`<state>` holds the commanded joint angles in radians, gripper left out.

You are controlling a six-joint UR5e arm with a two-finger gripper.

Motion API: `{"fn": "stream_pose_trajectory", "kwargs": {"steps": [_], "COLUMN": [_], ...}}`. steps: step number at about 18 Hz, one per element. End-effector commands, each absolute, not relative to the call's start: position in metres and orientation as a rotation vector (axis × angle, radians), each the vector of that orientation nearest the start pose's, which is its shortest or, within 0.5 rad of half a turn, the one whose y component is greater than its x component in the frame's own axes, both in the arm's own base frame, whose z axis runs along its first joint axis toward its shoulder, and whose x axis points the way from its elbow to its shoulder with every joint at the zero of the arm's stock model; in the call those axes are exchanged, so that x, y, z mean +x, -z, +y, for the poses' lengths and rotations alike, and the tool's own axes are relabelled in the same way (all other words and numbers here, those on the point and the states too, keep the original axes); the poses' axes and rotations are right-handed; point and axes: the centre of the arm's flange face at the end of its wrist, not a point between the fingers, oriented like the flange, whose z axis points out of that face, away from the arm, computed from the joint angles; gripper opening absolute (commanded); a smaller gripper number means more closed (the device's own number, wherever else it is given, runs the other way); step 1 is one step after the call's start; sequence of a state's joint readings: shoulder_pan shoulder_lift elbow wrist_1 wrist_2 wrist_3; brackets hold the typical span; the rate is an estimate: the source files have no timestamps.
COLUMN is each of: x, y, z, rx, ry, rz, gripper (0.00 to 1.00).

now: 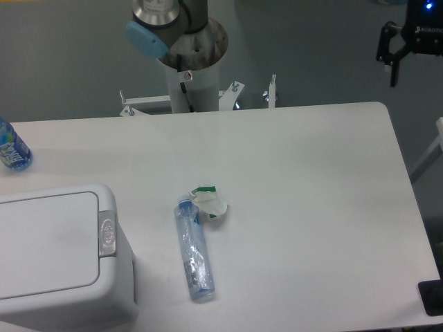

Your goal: Open the trash can

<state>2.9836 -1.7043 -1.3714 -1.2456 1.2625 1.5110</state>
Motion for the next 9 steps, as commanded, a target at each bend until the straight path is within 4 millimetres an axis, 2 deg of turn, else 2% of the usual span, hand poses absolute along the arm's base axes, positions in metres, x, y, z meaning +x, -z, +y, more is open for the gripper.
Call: {"fn": "stream_pose_trajectory", "kwargs": {"steps": [4,7,9], "x": [-0.537,-0.524,-0.51], "y": [-0.563,-0.563,-0.563], "z": [0.254,0.273,0.297], "rx": [-2.742,-2.762,-2.803], "ry": [-0.494,-0.475,-0.491], "rz": [0.183,0.106,0.061], "gripper": [1.0,1.0,1.0]}}
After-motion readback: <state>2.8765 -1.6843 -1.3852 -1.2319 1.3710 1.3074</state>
